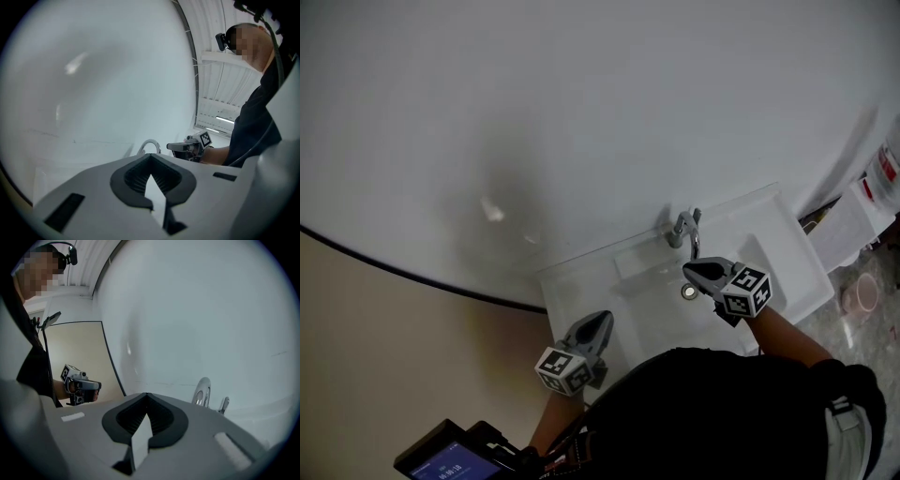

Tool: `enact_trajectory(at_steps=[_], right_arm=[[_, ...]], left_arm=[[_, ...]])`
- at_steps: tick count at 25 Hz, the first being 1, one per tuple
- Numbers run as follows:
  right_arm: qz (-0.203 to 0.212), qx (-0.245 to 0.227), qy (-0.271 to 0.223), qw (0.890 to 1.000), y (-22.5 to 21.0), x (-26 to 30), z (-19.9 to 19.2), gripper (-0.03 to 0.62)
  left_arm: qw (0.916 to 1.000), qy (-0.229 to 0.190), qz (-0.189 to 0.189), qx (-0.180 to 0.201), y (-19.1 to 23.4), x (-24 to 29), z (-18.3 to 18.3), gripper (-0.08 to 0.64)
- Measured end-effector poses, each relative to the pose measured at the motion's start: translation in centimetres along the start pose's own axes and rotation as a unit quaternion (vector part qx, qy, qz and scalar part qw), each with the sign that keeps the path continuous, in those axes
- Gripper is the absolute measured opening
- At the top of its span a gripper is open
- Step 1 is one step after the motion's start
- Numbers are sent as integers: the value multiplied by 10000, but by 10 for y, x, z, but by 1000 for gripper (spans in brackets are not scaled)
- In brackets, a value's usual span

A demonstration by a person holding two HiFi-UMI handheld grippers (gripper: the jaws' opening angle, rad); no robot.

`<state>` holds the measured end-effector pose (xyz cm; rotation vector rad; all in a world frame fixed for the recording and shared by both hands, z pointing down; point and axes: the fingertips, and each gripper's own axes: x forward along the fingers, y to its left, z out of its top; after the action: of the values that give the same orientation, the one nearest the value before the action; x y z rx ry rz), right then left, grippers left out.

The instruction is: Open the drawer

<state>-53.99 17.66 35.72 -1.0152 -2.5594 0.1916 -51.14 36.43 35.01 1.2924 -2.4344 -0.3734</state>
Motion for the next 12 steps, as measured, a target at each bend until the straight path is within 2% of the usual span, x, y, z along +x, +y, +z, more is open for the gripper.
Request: enact_trajectory(at_steps=[5,12], right_arm=[[9,119,7,9999,-5,-4,-5,-3],[-249,95,-199,9994,-21,-18,2,-3]], left_arm=[[9998,-55,176,118,5,-4,17,-5],[9995,91,-89,293,-2,19,26,-5]])
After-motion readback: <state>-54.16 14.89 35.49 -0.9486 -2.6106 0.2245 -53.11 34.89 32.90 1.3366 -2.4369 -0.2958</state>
